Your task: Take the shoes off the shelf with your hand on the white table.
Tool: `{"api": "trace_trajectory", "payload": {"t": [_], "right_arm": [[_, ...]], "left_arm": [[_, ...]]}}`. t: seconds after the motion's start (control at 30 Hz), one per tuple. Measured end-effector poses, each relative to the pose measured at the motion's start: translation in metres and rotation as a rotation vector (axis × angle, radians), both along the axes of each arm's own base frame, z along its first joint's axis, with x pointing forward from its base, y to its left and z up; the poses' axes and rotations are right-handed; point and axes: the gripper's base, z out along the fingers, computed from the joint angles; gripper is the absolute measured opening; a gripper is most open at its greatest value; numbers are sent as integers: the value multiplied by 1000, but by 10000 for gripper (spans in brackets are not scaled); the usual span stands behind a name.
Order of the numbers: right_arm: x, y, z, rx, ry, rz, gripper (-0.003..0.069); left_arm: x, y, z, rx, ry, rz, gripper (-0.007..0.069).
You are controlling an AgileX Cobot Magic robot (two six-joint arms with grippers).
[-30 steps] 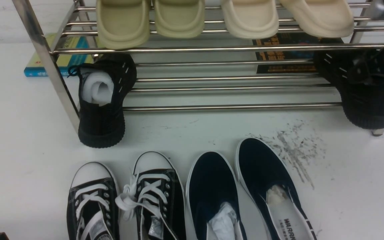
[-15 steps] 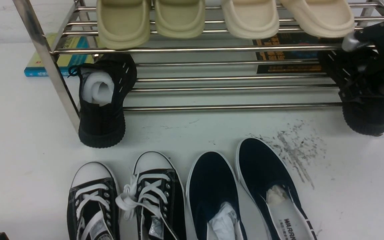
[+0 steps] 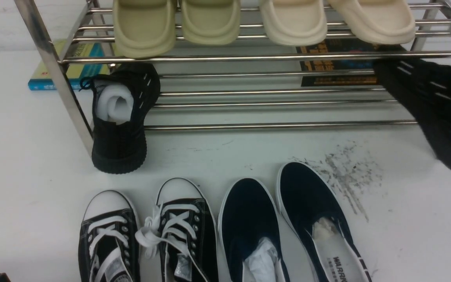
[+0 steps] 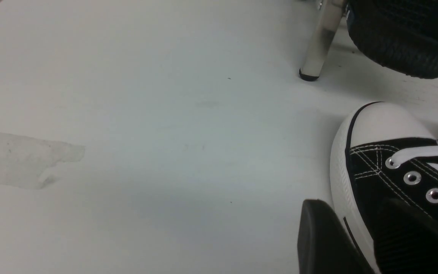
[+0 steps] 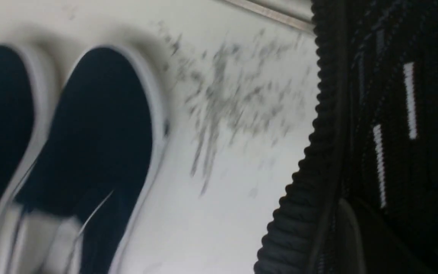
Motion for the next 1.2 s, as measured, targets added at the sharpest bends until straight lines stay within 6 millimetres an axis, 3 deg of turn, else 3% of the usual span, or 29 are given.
{"api": "trace_trajectory", "payload": {"t": [0.13, 0.3, 0.47, 0.53, 0.57, 0.7, 0.8, 1.07, 1.17, 1.2], "right_arm": [[-37, 1, 20, 17, 81, -43, 7], [-64, -1, 29, 18, 58, -126, 8], [-86, -3, 0, 3, 145, -184, 8], [-96, -4, -30, -12, 230, -190, 8], [-96, -4, -33, -13, 235, -191, 8], [-92, -7, -82, -39, 215, -204, 10], [-84, -9, -97, -57, 174, -219, 13], [-69, -11, -116, -63, 196, -232, 46], [-65, -11, -121, -57, 202, -238, 85], [-63, -11, -124, -55, 211, -240, 134]], "left_arm": [[0, 0, 0, 0, 0, 0, 242], [0, 0, 0, 0, 0, 0, 242], [0, 0, 0, 0, 0, 0, 242], [0, 0, 0, 0, 0, 0, 242], [0, 0, 0, 0, 0, 0, 242], [0, 0, 0, 0, 0, 0, 242], [0, 0, 0, 0, 0, 0, 242], [0, 0, 0, 0, 0, 0, 242], [0, 0, 0, 0, 0, 0, 242], [0, 0, 0, 0, 0, 0, 242]]}}
